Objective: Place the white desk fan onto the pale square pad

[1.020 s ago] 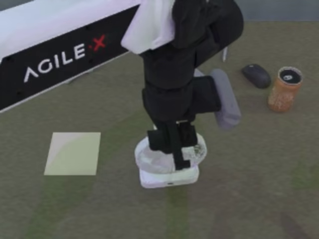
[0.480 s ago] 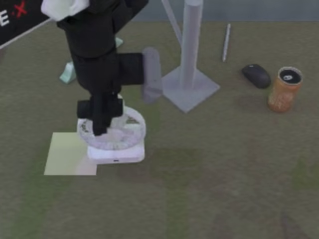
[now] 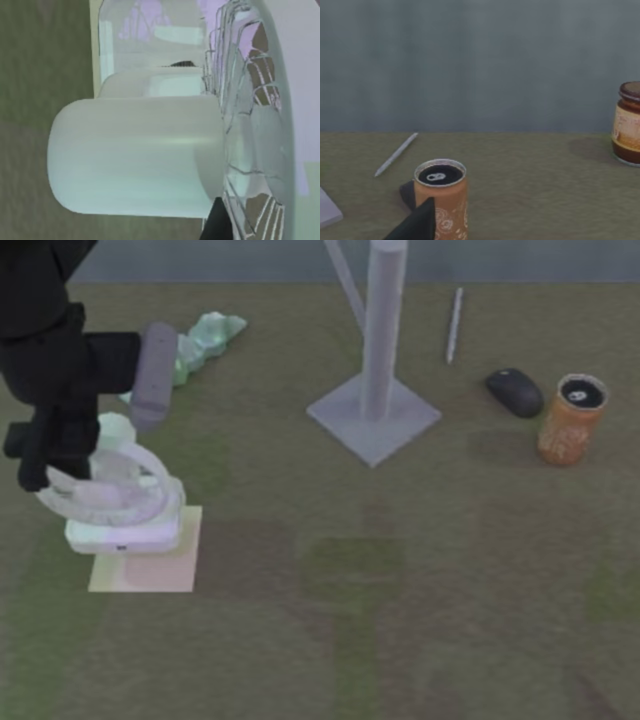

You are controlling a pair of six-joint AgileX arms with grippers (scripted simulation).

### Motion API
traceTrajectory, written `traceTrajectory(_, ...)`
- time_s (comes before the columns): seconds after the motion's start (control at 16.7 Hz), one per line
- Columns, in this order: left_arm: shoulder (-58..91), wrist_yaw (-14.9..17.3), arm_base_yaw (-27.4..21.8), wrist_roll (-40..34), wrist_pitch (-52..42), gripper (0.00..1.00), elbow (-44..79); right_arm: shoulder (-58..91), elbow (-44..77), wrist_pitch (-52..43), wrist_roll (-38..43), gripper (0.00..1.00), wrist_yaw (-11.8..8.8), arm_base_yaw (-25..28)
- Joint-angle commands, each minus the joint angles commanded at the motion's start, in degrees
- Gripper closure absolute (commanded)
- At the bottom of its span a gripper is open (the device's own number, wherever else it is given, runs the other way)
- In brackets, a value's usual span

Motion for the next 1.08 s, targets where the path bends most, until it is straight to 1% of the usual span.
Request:
traceTrajectory(0.3,0.3,0.0,-0.3,0.1,0.2,1.0,0.0,0.0,0.0,0.0,0.0,0.0,0.0,0.0)
traceTrajectory(0.66,0.8,0.0,0.1,0.1,7.5,1.0,-6.8,0.0,0.0,0.0,0.0,0.0,0.0,0.0)
traceTrajectory(0.9,0.8,0.0,0.1,0.1,7.7,1.0,-7.0,0.0,0.0,0.0,0.0,0.0,0.0,0.0)
traceTrajectory(1.08,0.8,0.0,0.1,0.1,7.7,0.77,-7.0,0.0,0.0,0.0,0.0,0.0,0.0,0.0)
